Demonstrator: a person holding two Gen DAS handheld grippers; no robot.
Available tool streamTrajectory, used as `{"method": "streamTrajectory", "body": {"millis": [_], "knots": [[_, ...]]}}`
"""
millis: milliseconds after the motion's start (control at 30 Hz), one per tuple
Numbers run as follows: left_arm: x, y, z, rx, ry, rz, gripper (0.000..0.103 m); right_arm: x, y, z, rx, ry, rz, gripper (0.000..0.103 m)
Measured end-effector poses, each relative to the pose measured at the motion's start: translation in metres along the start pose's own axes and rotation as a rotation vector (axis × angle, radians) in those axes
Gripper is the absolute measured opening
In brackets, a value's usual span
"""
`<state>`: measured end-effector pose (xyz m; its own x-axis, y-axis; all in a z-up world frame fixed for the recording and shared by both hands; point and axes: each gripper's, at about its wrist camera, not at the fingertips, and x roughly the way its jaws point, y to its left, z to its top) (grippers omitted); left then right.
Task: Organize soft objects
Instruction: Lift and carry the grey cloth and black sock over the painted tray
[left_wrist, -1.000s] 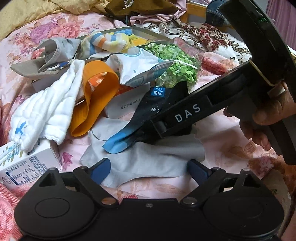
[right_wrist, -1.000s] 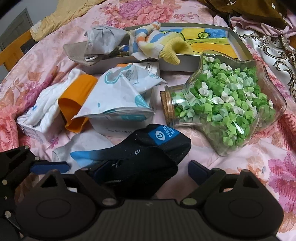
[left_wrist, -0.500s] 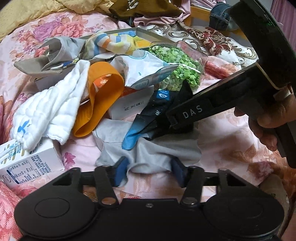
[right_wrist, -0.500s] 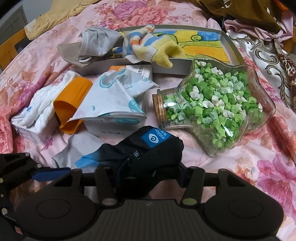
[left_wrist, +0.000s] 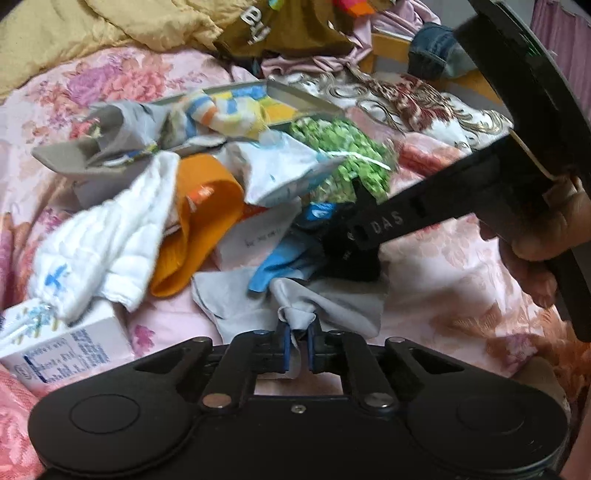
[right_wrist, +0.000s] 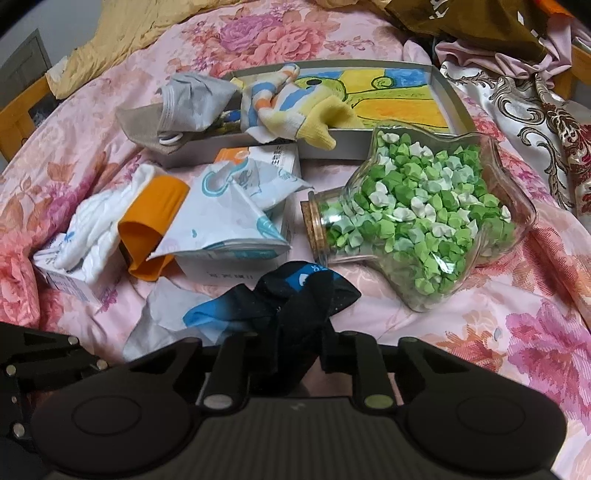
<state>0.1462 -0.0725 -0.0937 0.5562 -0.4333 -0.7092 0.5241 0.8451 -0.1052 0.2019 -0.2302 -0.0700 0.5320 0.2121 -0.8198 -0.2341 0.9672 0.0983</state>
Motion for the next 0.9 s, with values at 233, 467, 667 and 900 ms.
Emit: {"method": "streamTrajectory", "body": {"millis": [233,467,667,900], "knots": [[-0.011,0.002,0.003,-0.007,-0.064,0.020,0.006,-0.013,0.001,-0.002,0.019,-0.034,-0.001,0.012],[-0.027,0.002,0.010,-0.018,-0.153,0.026,0.006,-0.041,-0.005,-0.002,0.061,-0.139,-0.027,0.010],[-0.045,-0.001,0.014,-0.023,-0.239,0.018,0.006,-0.069,-0.017,-0.001,0.121,-0.258,-0.030,0.010],[-0.058,-0.005,0.017,-0.016,-0.316,0.024,0.006,-0.088,-0.020,0.000,0.132,-0.348,-0.024,0.010]]}}
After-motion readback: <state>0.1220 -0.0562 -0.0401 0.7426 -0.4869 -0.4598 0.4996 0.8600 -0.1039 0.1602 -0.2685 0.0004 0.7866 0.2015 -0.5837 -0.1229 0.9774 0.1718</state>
